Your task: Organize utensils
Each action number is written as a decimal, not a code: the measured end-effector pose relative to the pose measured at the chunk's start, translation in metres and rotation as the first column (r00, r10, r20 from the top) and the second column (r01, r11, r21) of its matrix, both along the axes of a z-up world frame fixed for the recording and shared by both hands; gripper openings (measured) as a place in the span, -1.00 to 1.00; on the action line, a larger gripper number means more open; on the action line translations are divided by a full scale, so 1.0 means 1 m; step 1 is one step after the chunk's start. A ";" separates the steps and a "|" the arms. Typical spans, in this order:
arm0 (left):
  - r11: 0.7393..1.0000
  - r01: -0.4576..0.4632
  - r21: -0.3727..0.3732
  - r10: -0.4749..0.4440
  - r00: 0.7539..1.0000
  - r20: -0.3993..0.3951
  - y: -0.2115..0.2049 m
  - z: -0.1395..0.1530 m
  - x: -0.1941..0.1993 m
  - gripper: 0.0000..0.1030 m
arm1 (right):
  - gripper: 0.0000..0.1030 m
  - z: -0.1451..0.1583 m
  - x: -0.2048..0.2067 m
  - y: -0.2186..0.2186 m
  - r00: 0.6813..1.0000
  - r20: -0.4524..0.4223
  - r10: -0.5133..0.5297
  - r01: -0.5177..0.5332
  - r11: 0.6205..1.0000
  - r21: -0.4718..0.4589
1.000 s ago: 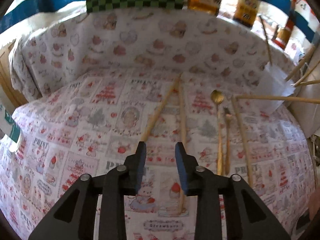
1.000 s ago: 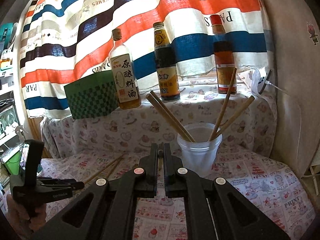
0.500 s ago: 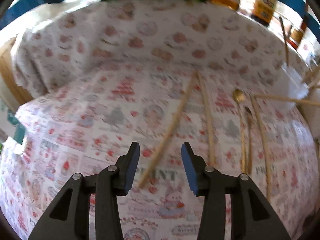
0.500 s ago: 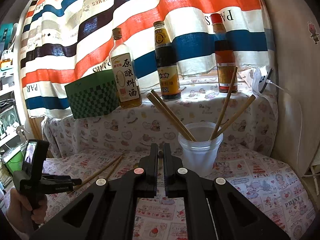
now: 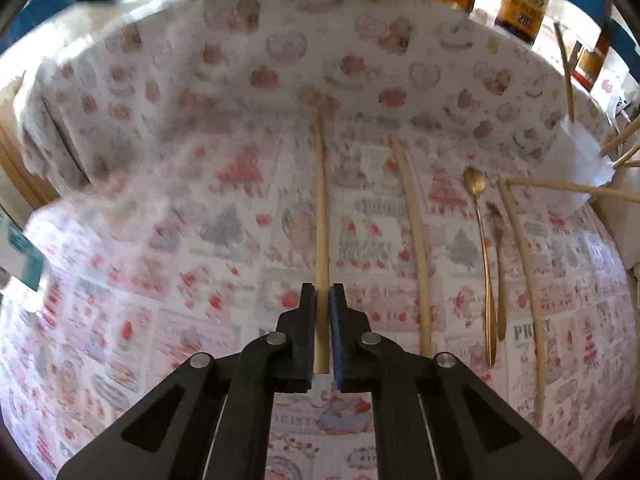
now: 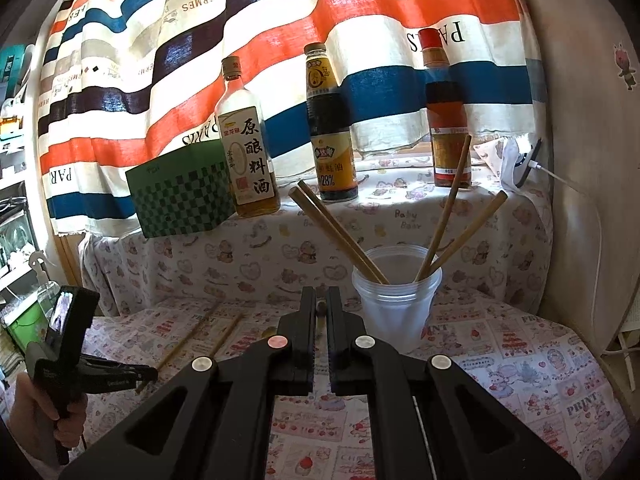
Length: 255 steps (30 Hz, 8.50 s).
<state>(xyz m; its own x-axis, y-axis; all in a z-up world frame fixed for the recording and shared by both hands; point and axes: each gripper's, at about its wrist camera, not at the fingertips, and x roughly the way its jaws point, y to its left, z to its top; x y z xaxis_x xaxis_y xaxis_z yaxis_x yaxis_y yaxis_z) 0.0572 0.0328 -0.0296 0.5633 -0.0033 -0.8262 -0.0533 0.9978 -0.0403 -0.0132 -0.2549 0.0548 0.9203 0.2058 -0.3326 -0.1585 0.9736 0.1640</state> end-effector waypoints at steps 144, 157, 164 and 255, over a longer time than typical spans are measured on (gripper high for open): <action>0.999 -0.047 0.025 0.012 0.652 0.758 -0.036 0.137 -0.089 0.99 | 0.97 0.079 -0.010 -0.001 0.995 0.097 0.024 -0.023 1.000 -0.010; 0.999 -0.002 -0.033 0.021 0.816 0.577 -0.032 0.086 -0.058 0.99 | 0.98 -0.008 0.021 0.032 0.992 -0.124 0.016 -0.034 0.989 -0.144; 0.999 -0.041 -0.011 0.041 0.854 0.519 -0.031 0.075 -0.046 0.99 | 0.98 -0.032 0.038 0.037 0.972 -0.236 0.001 -0.047 0.981 -0.188; 0.971 0.214 -0.102 -0.205 0.974 0.095 -0.064 0.017 -0.023 -0.88 | -0.85 -0.036 0.040 0.036 0.967 -0.253 0.041 -0.075 0.989 -0.125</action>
